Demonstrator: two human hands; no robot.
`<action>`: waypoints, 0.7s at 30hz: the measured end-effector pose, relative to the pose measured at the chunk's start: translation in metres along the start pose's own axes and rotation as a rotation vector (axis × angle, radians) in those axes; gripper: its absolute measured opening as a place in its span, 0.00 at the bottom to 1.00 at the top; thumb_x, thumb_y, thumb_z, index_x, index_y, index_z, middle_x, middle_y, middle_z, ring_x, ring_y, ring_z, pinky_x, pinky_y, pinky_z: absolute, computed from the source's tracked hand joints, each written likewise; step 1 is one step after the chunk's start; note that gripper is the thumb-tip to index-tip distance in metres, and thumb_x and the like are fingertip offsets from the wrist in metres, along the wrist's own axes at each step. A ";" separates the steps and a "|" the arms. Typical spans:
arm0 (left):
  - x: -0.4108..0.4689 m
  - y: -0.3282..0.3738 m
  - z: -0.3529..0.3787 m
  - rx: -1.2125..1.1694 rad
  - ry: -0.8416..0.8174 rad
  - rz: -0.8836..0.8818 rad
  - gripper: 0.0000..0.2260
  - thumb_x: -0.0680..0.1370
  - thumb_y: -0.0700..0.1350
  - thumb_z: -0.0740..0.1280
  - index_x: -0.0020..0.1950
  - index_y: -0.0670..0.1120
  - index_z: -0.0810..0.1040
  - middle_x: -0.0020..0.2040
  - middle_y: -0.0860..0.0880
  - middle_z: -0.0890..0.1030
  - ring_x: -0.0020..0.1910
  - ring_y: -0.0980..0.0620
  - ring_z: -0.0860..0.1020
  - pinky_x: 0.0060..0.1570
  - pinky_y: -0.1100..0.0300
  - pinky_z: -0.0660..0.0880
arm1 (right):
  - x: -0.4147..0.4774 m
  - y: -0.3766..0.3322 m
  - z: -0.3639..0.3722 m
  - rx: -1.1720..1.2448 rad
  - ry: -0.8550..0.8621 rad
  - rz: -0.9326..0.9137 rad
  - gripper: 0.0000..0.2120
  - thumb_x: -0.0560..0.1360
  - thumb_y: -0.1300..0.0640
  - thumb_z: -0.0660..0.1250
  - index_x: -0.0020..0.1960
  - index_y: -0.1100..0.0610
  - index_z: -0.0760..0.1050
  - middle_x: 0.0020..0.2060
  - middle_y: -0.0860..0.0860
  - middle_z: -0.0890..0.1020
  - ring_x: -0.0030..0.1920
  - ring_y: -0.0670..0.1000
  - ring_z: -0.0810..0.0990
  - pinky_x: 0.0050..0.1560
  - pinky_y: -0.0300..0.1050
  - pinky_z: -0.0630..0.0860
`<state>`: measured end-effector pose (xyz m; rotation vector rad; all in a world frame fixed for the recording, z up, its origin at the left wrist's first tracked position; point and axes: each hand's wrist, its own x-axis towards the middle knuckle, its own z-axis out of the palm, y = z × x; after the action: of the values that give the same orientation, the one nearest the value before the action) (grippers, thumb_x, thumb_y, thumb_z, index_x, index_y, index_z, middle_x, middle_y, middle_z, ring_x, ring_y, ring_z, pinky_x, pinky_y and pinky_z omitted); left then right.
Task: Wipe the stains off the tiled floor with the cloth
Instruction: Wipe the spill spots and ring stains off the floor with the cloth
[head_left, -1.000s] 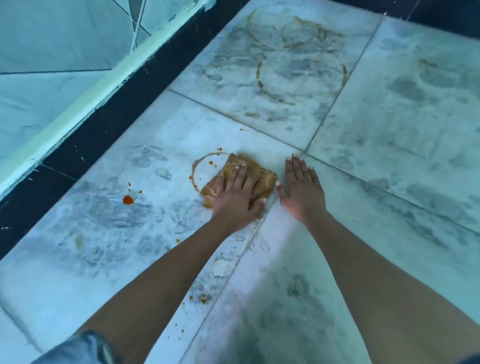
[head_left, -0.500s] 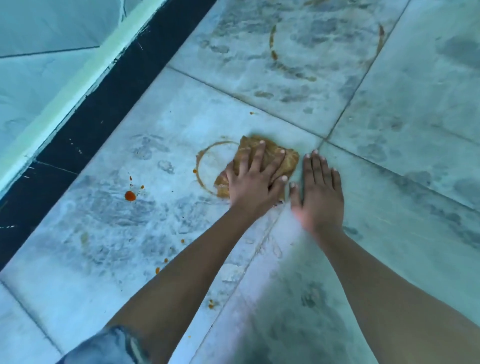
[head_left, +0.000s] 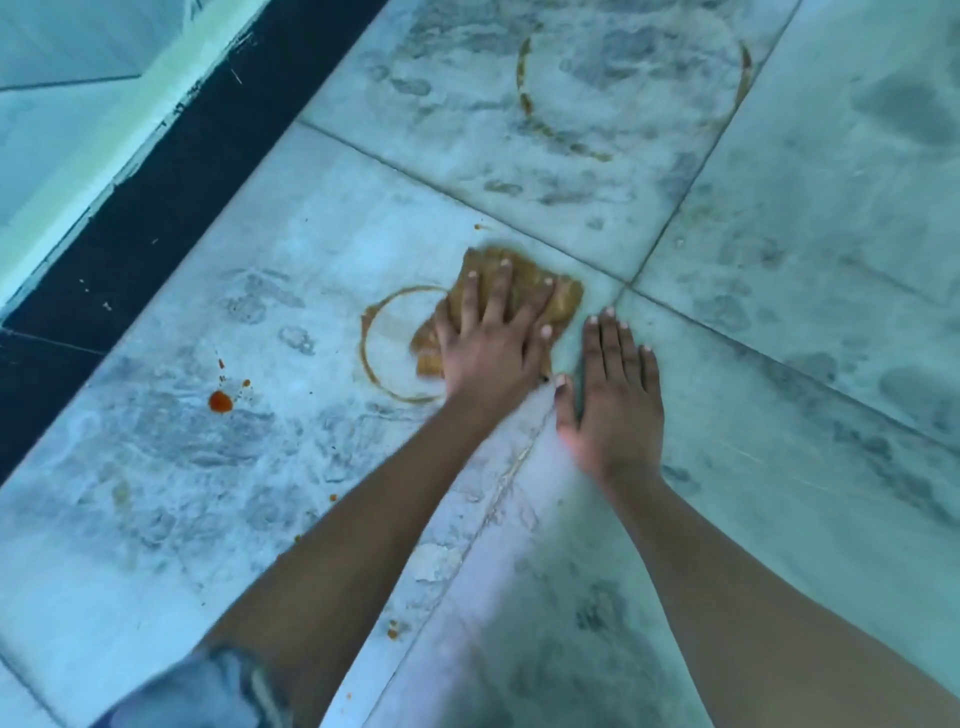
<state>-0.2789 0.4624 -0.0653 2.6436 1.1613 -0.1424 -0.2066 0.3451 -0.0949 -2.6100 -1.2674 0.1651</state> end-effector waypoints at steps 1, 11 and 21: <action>0.026 -0.002 -0.005 0.022 0.001 0.022 0.22 0.81 0.59 0.48 0.75 0.63 0.52 0.79 0.51 0.48 0.77 0.44 0.45 0.71 0.39 0.45 | 0.000 0.001 0.000 -0.009 0.005 -0.004 0.31 0.76 0.47 0.49 0.75 0.62 0.59 0.74 0.59 0.61 0.73 0.57 0.61 0.73 0.52 0.51; -0.029 -0.021 -0.001 -0.027 0.017 -0.359 0.31 0.76 0.64 0.54 0.76 0.61 0.46 0.78 0.50 0.42 0.76 0.43 0.40 0.71 0.38 0.42 | 0.000 -0.001 -0.002 0.006 0.001 -0.001 0.31 0.76 0.47 0.49 0.74 0.63 0.60 0.73 0.59 0.62 0.73 0.56 0.62 0.73 0.52 0.51; 0.058 -0.087 -0.029 -0.054 -0.014 -0.373 0.27 0.79 0.63 0.50 0.76 0.61 0.47 0.78 0.51 0.43 0.77 0.43 0.43 0.72 0.38 0.45 | -0.001 0.001 -0.003 -0.014 -0.016 -0.017 0.32 0.76 0.46 0.45 0.75 0.62 0.56 0.75 0.58 0.59 0.74 0.56 0.58 0.74 0.52 0.49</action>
<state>-0.3041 0.5684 -0.0643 2.3495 1.6172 -0.1921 -0.2059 0.3439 -0.0924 -2.6138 -1.3005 0.1758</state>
